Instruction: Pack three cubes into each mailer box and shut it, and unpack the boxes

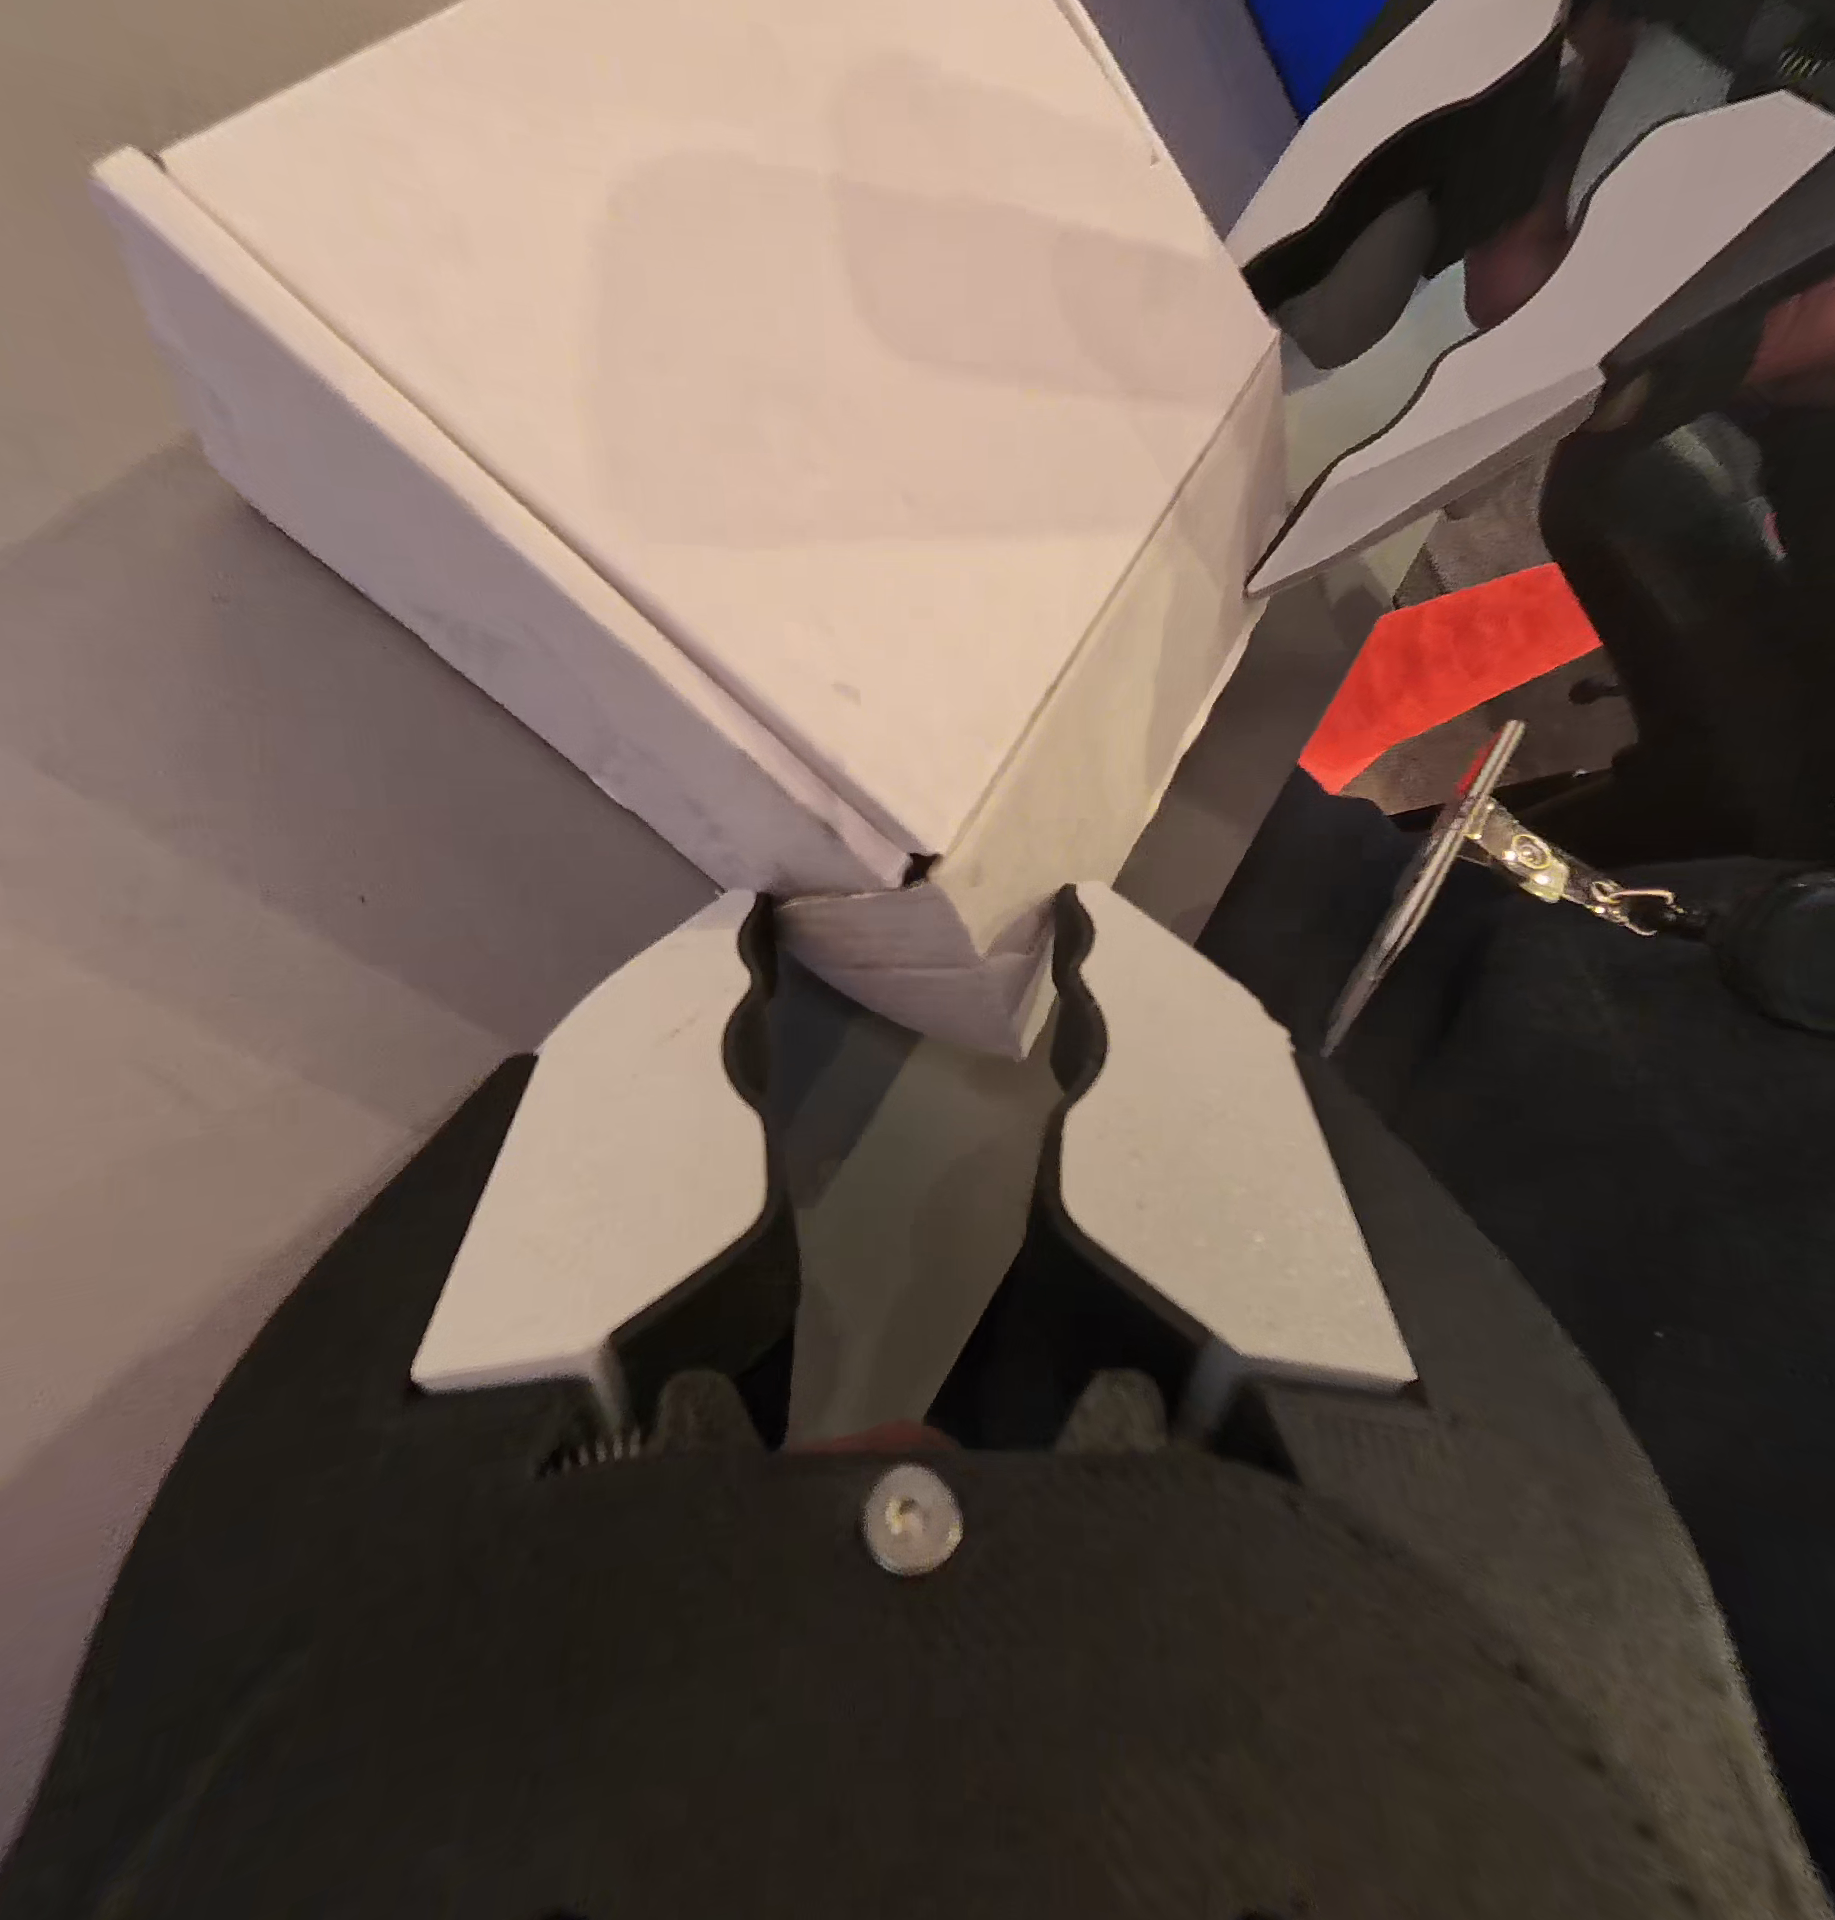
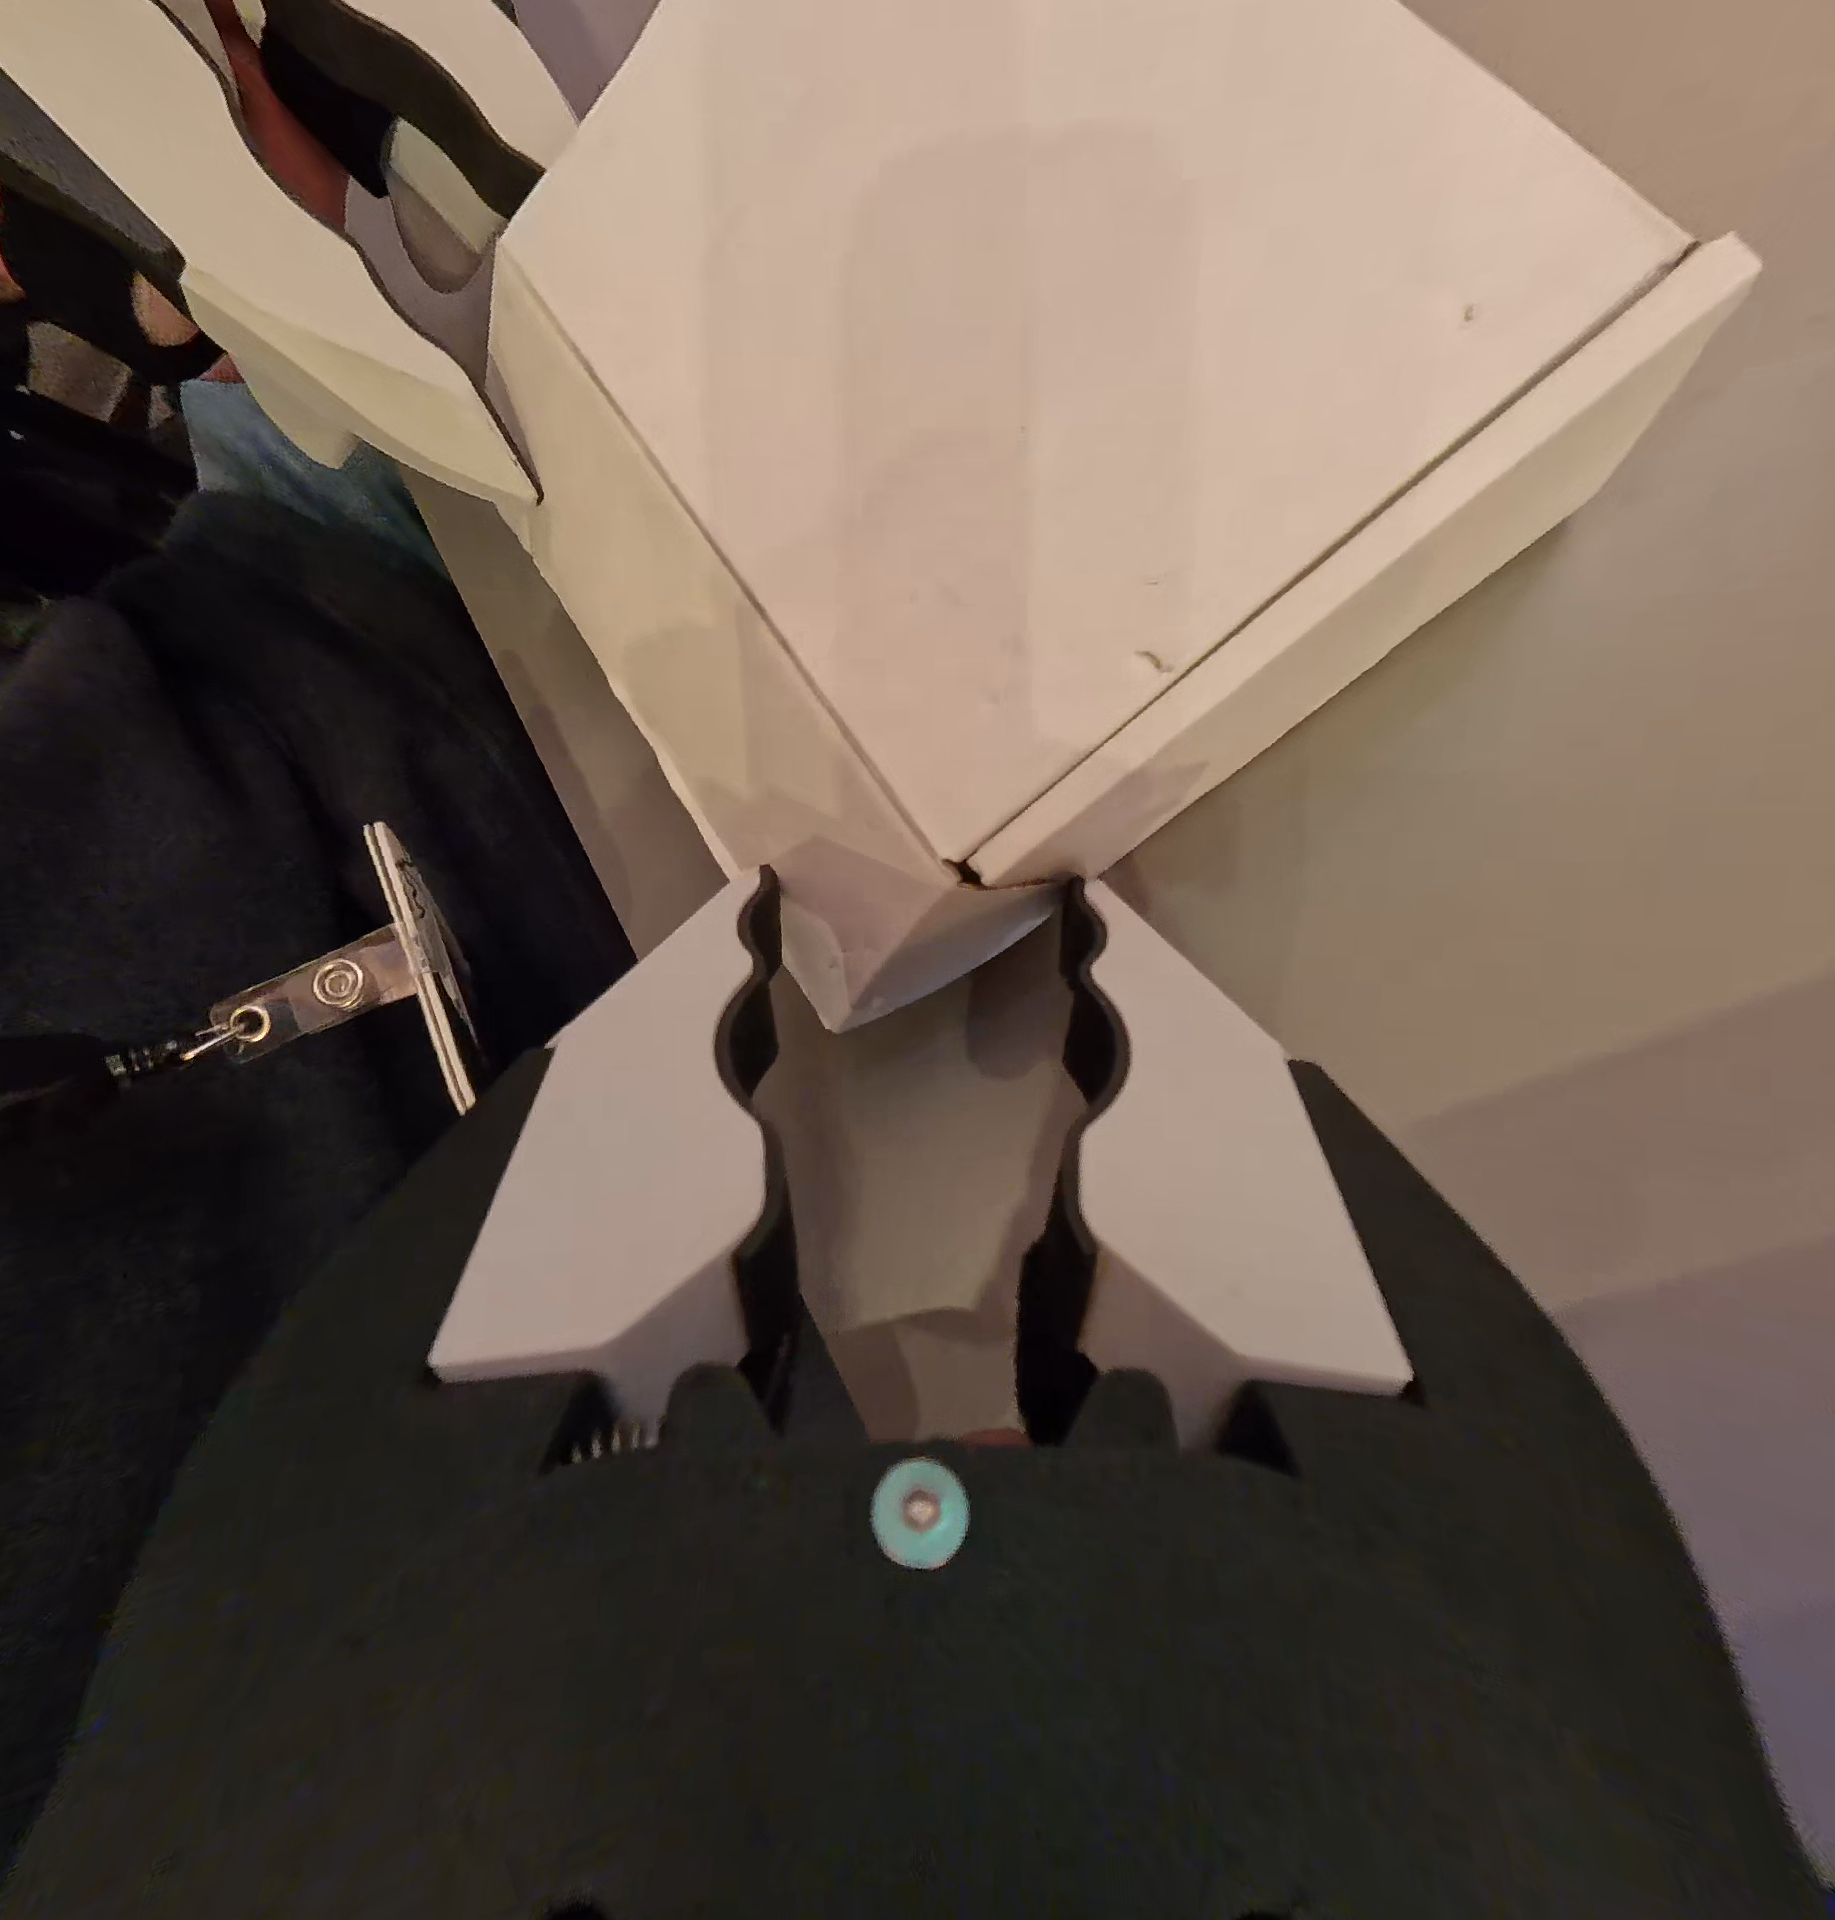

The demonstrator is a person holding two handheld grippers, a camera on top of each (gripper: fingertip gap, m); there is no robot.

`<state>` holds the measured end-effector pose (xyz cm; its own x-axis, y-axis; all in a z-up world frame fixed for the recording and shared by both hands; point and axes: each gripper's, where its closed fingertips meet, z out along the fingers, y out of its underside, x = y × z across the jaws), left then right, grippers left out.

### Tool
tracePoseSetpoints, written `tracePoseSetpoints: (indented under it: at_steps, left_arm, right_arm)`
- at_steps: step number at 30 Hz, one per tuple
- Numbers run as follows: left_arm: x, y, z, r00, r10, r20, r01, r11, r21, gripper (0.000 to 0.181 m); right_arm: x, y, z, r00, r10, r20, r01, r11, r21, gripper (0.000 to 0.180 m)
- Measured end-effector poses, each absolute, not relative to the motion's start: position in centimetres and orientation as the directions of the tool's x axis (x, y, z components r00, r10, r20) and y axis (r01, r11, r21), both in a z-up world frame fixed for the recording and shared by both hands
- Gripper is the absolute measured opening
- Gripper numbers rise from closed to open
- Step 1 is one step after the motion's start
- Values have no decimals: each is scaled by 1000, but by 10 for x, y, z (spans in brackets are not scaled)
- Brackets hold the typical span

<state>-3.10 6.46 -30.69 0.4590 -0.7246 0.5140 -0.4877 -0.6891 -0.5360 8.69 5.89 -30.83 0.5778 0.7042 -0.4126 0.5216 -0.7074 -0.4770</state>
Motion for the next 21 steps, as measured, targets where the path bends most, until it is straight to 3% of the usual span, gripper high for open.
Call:
tracePoseSetpoints:
  at_steps: [11,21]
  left_arm:
    - [-32,66,-306,427,-650,628,-425,-757,-495,45]
    - [-32,65,-304,409,-554,725,-391,-824,-410,44]
  right_arm:
    - [88,58,-313,549,700,-457,524,-714,-463,51]
    - [89,55,-311,562,622,-545,505,-780,-370,47]
